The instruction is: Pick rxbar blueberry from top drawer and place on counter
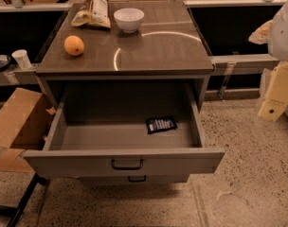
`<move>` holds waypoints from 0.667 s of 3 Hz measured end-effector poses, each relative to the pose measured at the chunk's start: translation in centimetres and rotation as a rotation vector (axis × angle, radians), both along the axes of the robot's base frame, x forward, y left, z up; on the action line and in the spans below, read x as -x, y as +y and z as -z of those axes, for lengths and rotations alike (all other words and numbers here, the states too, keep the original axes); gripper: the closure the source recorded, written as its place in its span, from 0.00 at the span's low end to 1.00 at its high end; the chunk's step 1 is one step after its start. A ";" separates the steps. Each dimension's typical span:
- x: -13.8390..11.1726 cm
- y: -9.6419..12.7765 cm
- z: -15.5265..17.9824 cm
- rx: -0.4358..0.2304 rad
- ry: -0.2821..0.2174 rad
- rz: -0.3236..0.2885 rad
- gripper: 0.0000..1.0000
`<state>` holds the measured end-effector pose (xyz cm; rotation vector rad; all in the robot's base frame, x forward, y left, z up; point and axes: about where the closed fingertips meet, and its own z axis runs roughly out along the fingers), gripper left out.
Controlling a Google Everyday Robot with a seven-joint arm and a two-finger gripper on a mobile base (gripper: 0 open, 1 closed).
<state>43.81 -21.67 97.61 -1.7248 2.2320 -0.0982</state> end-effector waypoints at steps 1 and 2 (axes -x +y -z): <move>0.0 0.0 0.0 0.000 0.000 0.000 0.00; -0.6 -0.1 0.9 0.013 -0.010 -0.018 0.00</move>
Offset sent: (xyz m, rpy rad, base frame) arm 0.0165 -0.0023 -0.0306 -0.0344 -0.0065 0.0509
